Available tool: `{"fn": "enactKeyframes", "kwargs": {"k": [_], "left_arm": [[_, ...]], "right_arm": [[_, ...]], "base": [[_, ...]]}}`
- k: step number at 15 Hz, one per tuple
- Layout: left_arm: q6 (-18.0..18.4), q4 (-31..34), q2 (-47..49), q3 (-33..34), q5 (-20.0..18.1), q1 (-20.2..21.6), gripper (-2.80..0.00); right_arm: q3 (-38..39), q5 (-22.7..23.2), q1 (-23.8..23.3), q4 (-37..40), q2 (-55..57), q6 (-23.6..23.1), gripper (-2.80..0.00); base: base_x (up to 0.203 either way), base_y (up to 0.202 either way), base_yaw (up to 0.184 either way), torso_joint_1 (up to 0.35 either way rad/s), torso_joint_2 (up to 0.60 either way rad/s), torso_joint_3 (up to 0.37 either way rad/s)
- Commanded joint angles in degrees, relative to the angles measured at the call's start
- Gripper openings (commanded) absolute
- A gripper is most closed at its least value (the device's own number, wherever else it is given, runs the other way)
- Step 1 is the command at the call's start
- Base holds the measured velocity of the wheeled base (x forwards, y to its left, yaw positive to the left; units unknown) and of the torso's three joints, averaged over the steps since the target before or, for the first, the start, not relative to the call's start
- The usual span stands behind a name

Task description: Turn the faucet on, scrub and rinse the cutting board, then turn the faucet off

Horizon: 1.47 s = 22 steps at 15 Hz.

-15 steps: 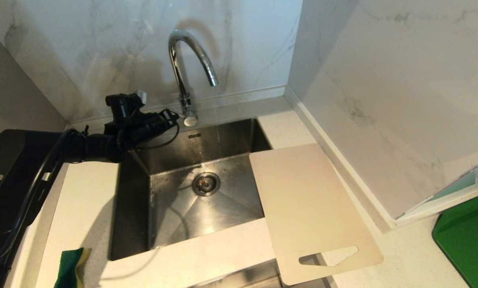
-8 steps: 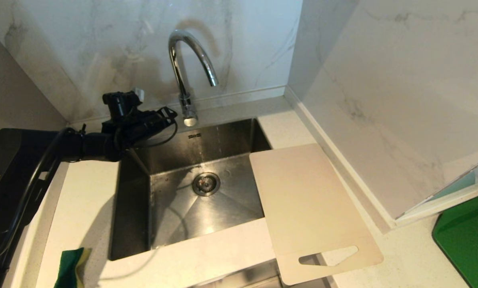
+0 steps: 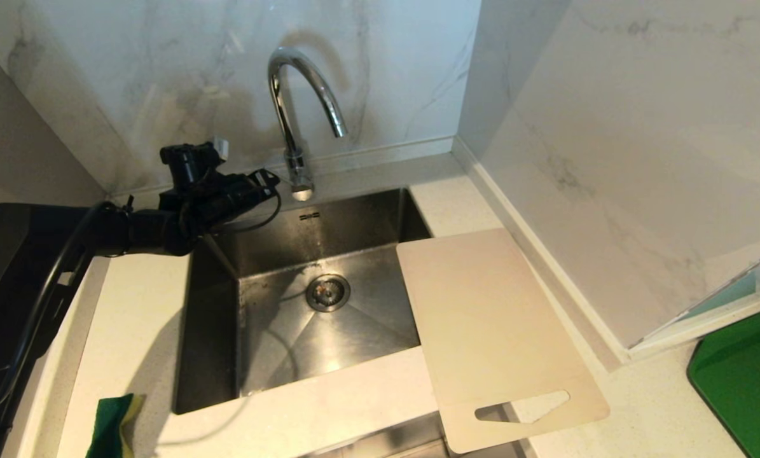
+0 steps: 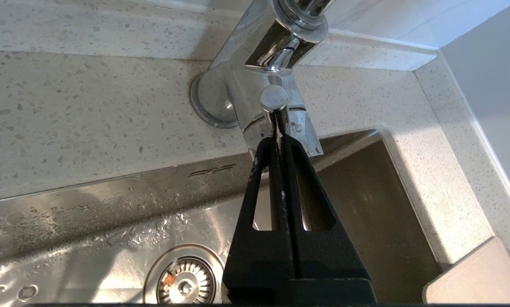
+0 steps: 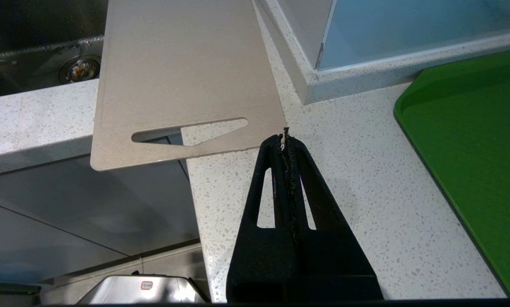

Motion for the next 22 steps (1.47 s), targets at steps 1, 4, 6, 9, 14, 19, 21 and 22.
{"fn": "enactKeyframes", "kwargs": {"k": [1, 4, 6, 9, 14, 19, 21, 22], "left_arm": [[-0.31, 0.22, -0.71, 0.22, 0.13, 0.07, -2.8], [-0.21, 2.81, -3.71, 1.72, 0.76, 0.35, -2.8], [0.16, 4.25, -7.57, 3.94, 1.57, 0.41, -2.8], [0.82, 7.33, -16.35, 12.58, 1.43, 0.42, -2.8], [13.82, 12.28, -35.64, 28.52, 3.79, -0.21, -2.8], [23.41, 19.55, -53.98, 42.1, 8.48, 0.83, -2.8], [24.25, 23.17, -60.34, 46.89, 8.22, 3.57, -2.8], [24.38, 24.9, -63.63, 49.75, 7.52, 5.27, -2.8]], "right_arm": [[0.0, 0.0, 0.02, -0.02, 0.09, -0.04, -2.8], [0.0, 0.0, 0.02, -0.02, 0.09, -0.04, -2.8], [0.0, 0.0, 0.02, -0.02, 0.05, -0.04, -2.8], [0.0, 0.0, 0.02, -0.02, 0.09, -0.04, -2.8], [0.0, 0.0, 0.02, -0.02, 0.08, -0.04, -2.8], [0.0, 0.0, 0.02, -0.02, 0.01, -0.04, -2.8], [0.0, 0.0, 0.02, -0.02, 0.08, -0.04, -2.8], [0.0, 0.0, 0.02, -0.02, 0.05, -0.04, -2.8]], "base": [[0.0, 0.0, 0.0, 0.0, 0.0, 0.0], [0.0, 0.0, 0.0, 0.0, 0.0, 0.0], [0.0, 0.0, 0.0, 0.0, 0.0, 0.0], [0.0, 0.0, 0.0, 0.0, 0.0, 0.0], [0.0, 0.0, 0.0, 0.0, 0.0, 0.0], [0.0, 0.0, 0.0, 0.0, 0.0, 0.0], [0.0, 0.0, 0.0, 0.0, 0.0, 0.0], [0.0, 0.0, 0.0, 0.0, 0.0, 0.0]]}}
